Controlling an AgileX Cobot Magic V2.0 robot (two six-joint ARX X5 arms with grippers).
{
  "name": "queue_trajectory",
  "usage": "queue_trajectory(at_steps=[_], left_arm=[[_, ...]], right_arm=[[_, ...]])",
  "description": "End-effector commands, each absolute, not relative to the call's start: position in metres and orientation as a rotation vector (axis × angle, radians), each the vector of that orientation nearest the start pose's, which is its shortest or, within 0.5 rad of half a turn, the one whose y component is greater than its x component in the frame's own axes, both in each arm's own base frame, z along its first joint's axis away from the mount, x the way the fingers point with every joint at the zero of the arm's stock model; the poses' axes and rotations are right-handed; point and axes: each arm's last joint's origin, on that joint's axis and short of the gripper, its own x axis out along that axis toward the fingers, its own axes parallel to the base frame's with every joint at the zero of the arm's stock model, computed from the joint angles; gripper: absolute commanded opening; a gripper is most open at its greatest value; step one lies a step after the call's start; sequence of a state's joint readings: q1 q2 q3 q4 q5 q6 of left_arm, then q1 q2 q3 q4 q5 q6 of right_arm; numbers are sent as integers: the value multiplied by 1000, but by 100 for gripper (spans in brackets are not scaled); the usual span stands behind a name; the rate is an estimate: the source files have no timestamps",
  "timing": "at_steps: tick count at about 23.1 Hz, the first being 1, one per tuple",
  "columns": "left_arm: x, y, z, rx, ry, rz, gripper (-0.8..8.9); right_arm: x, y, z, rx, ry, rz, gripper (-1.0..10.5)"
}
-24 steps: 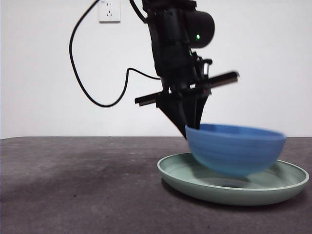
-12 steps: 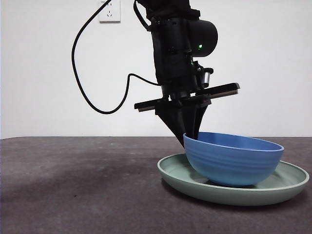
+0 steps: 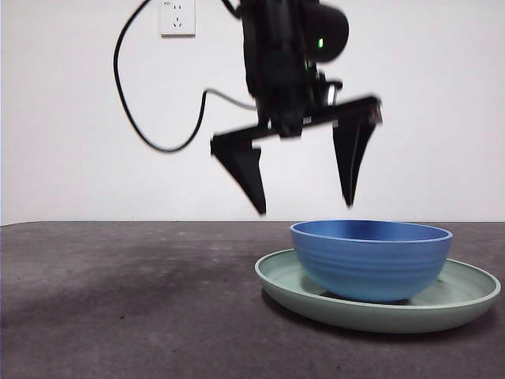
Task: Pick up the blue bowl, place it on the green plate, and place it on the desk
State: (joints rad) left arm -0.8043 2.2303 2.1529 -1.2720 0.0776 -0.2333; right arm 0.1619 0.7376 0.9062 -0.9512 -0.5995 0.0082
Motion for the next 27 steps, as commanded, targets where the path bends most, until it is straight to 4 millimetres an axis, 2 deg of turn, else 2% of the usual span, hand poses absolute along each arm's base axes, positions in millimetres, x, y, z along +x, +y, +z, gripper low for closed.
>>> queue_trajectory(at_steps=[1, 3, 7, 12, 18, 22, 27], left_arm=[[310, -329, 283, 343, 1322, -628, 575], [305, -325, 305, 346, 1296, -646, 572], [280, -315, 349, 345, 1203, -706, 572], [236, -298, 403, 363, 1060, -783, 563], [181, -279, 450, 397, 890, -824, 563], [158, -250, 466, 398, 843, -811, 563], [140, -217, 456, 406, 827, -763, 563]], right_arm=[[118, 36, 321, 183, 772, 721, 580], [118, 36, 321, 183, 772, 721, 580], [118, 36, 321, 181, 771, 720, 580], [118, 36, 321, 174, 769, 716, 580], [118, 36, 320, 170, 771, 718, 580], [116, 36, 319, 151, 784, 724, 580], [117, 35, 318, 127, 788, 687, 580]])
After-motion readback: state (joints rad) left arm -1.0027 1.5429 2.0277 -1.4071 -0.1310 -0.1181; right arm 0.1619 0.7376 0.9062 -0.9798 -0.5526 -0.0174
